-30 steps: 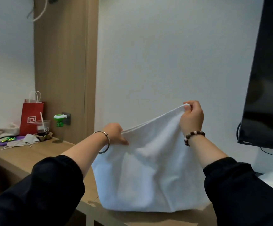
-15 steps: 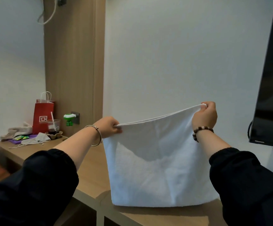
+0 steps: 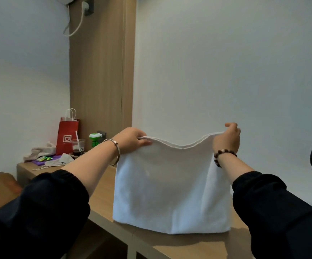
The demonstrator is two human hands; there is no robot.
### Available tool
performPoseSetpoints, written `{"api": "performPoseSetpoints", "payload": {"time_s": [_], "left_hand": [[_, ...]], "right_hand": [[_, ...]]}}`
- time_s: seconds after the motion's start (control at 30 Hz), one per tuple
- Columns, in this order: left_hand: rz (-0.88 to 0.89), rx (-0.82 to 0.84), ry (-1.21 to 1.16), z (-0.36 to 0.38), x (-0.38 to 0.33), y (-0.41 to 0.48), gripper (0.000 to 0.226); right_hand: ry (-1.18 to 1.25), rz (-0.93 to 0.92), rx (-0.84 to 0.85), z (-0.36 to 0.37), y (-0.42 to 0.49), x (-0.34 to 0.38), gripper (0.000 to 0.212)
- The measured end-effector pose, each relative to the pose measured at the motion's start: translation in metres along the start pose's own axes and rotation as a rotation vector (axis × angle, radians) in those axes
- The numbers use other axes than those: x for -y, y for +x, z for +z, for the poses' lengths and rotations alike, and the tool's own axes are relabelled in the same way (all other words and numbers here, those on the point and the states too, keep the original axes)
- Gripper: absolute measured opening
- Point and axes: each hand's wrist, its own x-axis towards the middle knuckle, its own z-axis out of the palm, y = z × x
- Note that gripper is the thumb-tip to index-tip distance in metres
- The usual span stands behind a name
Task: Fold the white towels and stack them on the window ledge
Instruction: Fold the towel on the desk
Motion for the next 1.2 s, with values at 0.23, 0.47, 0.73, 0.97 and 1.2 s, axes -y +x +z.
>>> {"api": "performPoseSetpoints", "payload": {"time_s": [0.23, 0.47, 0.73, 0.97, 1.2], "left_hand": [[-0.100, -0.097, 0.339, -0.019, 0.023, -0.018, 0.034], [-0.049, -0.022, 0.097, -0.018, 0.029, -0.023, 0.033], [0.008, -0.042, 0.016, -0.014, 0.007, -0.025, 0.036], [0.118, -0.015, 0.172, 0.002, -0.005, -0.024, 0.028], [-0.114, -0.207, -0.486, 0.005, 0.019, -0.034, 0.018]], "right_hand": [[-0.071, -0.088, 0.035, 0.012, -0.014, -0.015, 0.031], [-0.473, -0.048, 0.221, 0.026, -0.015, -0.002, 0.019], [-0.182, -0.326, 0.359, 0.028, -0.042, 0.015, 0.021], [-0.030, -0.585, 1.058, 0.033, -0.092, 0.053, 0.027], [0.006, -0.554, 0.743, 0.030, -0.081, 0.037, 0.021]]}}
